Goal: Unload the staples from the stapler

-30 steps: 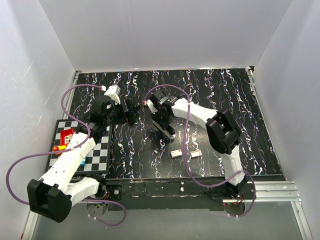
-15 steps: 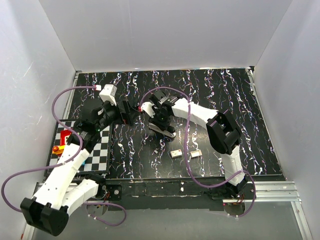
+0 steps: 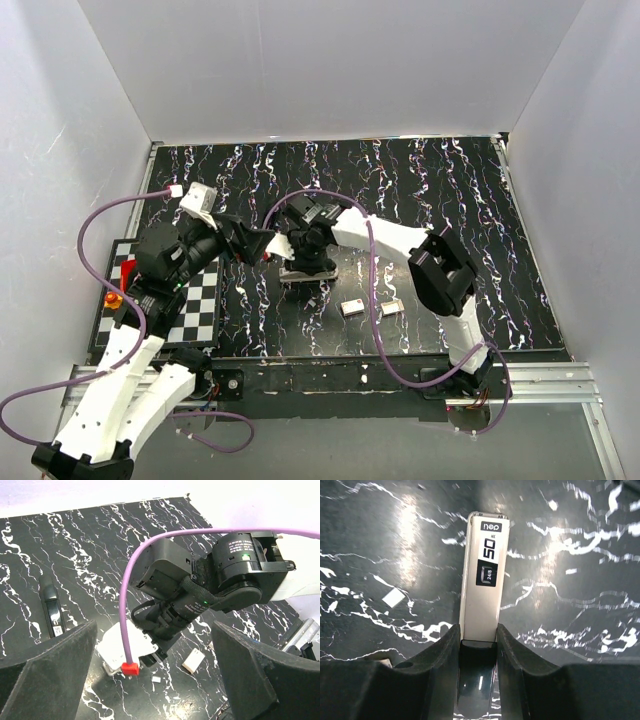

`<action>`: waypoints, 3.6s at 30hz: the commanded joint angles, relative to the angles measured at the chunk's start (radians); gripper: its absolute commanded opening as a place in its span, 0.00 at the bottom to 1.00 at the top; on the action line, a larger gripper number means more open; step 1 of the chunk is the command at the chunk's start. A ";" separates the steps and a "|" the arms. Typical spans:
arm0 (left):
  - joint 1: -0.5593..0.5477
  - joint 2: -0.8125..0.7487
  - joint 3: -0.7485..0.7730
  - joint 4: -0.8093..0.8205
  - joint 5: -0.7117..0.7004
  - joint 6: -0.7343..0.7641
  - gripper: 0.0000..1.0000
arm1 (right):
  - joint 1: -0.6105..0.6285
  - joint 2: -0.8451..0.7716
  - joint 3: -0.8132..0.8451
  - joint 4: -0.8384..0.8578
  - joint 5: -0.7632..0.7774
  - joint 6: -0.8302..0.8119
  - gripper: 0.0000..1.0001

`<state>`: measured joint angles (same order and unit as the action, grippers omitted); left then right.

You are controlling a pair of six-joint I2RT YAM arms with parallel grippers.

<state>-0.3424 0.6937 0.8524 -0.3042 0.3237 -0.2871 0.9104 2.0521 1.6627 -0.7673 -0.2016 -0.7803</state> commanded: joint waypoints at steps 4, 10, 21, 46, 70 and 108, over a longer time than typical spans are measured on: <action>-0.003 -0.060 -0.065 0.059 0.060 0.031 0.98 | 0.045 0.019 0.176 -0.010 -0.071 -0.186 0.20; -0.003 -0.065 -0.079 0.077 0.081 0.042 0.98 | 0.061 0.086 0.273 -0.056 -0.067 -0.205 0.26; -0.003 -0.054 -0.084 0.083 0.098 0.046 0.98 | 0.085 0.141 0.278 -0.081 -0.078 -0.209 0.27; -0.003 -0.103 -0.098 0.134 0.201 0.071 0.98 | 0.050 -0.076 0.074 0.054 -0.064 -0.070 0.90; -0.194 0.216 0.111 -0.070 0.086 0.383 0.98 | -0.061 -0.760 -0.324 0.337 0.751 0.477 0.93; -0.313 0.811 0.143 -0.096 -0.186 0.709 0.95 | -0.081 -0.988 -0.569 0.243 0.439 0.875 0.88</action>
<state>-0.6502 1.5059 1.0012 -0.4225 0.1196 0.3939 0.8204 1.0573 1.0962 -0.5426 0.2630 0.0803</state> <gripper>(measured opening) 0.960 0.879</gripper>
